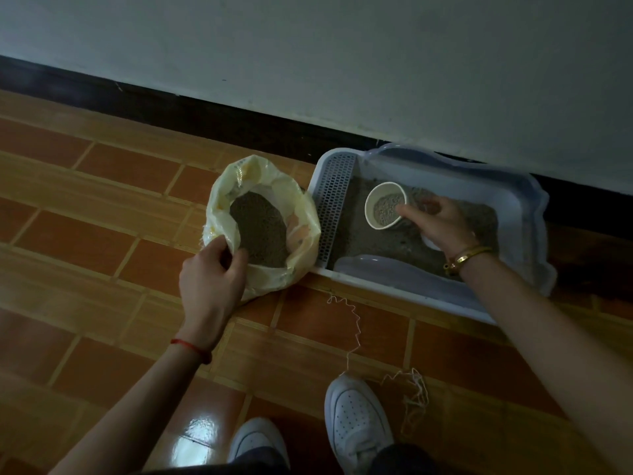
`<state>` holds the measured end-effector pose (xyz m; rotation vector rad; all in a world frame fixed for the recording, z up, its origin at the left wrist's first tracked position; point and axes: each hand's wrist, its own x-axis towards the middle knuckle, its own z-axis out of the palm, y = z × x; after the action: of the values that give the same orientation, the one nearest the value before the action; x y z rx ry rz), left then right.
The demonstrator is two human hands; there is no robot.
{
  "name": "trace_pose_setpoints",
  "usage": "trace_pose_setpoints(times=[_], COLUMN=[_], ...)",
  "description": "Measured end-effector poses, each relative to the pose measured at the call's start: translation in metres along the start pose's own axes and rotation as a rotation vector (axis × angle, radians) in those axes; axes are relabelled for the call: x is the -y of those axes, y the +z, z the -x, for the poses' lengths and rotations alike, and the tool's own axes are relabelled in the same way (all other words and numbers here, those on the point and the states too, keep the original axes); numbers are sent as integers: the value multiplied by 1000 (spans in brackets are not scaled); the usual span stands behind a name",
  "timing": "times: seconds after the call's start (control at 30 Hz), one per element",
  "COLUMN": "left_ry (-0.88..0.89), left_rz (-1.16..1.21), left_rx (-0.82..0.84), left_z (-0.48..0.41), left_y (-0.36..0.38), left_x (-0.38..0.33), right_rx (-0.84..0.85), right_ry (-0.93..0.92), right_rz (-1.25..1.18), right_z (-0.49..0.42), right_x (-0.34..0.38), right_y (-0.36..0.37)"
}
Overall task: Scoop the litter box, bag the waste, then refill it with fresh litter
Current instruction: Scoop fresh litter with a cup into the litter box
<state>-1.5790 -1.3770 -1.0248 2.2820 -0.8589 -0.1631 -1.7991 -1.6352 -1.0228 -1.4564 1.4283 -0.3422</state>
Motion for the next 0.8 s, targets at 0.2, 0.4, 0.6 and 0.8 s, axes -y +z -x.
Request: trace_pose_setpoints(times=[0.2,0.4,0.6,0.8], left_ry=[-4,7,6,10], left_rz=[-3,-10,-1,17], left_rx=[6,7,19,25], left_z=[0,1,3,3], left_y=[2,1,2,2], left_x=[1,-2,-4,-3], right_rx=[-113,-253,-277,-322], right_ry=[-161,-347,-532,-646], right_rz=[60,187,301,334], right_z=[-10,-15,-14,-15], right_x=[-8,-5,-9,-10], right_y=[-4,-8,-10,-14])
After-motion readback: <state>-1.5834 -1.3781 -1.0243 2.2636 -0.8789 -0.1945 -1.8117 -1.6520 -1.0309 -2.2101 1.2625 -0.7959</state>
